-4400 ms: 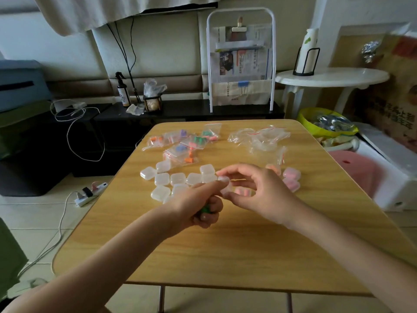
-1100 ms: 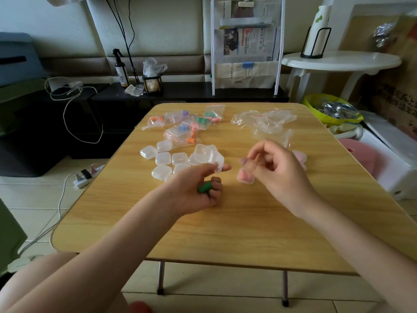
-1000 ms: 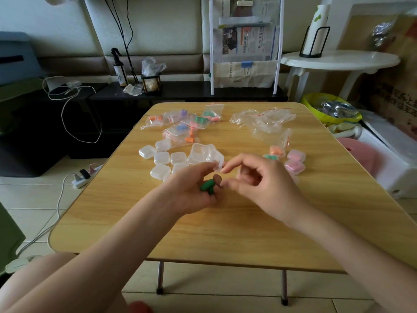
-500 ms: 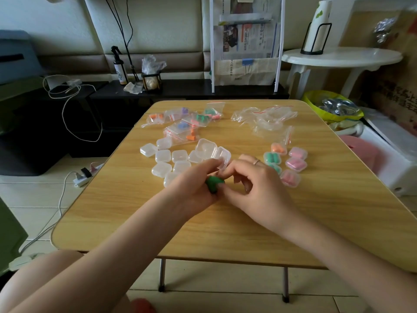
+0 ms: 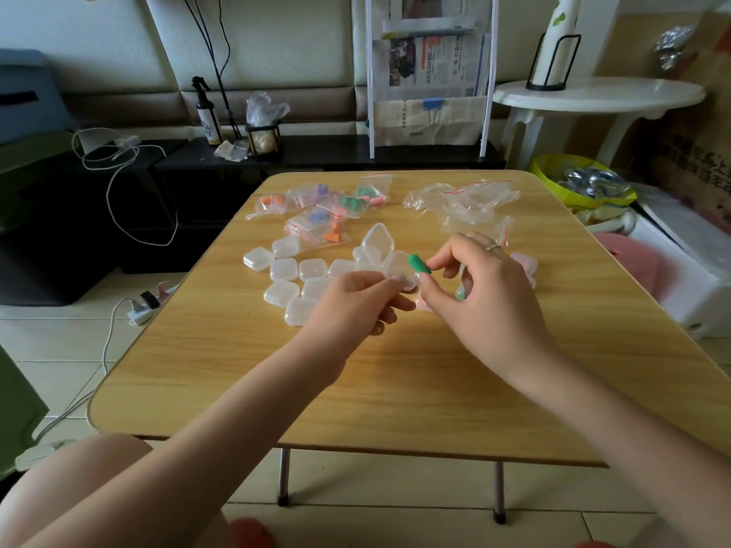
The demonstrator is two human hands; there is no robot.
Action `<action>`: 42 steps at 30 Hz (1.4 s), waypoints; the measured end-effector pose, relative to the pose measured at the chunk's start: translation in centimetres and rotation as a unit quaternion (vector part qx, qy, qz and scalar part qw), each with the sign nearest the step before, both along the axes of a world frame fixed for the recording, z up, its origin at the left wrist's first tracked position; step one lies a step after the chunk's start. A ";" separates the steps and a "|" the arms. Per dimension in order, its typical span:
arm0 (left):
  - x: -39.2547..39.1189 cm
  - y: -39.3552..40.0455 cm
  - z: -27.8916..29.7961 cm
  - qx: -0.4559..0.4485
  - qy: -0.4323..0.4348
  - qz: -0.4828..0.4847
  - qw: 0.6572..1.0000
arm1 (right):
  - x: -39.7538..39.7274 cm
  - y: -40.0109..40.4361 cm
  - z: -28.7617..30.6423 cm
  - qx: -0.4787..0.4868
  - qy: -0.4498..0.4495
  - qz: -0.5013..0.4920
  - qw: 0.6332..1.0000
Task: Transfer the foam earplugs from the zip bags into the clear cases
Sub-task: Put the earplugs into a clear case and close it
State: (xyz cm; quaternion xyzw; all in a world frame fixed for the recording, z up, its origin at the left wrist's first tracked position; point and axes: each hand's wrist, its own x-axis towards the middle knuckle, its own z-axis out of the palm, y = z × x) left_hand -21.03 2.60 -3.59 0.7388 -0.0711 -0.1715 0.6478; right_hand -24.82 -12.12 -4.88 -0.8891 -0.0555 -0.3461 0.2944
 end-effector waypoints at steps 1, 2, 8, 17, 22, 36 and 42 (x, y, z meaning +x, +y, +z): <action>-0.1 0.0 0.0 0.008 -0.010 -0.007 1.000 | 0.0 0.0 0.0 -0.020 0.000 -0.001 1.000; -0.2 0.1 0.1 0.014 -0.018 -0.017 1.000 | 0.1 0.1 -0.1 -0.037 0.001 -0.005 0.999; -0.3 0.1 0.4 0.002 -0.024 -0.051 0.998 | 0.2 -0.1 -0.5 -0.043 -0.016 0.006 0.999; 0.4 0.2 0.5 -0.088 0.089 -0.002 0.992 | 0.4 -0.1 -0.4 0.037 -0.023 0.086 0.995; 0.6 0.4 0.6 -0.182 0.190 -0.007 0.965 | -0.1 0.7 -0.7 -0.067 -0.078 0.126 0.987; 0.5 0.4 0.2 -0.185 0.207 -0.033 0.960 | 0.4 1.5 -2.2 -0.122 -0.063 0.088 0.987; 1.0 0.6 0.1 -0.154 0.167 -0.003 0.974 | 0.7 0.1 -0.5 -0.047 -0.128 0.063 0.989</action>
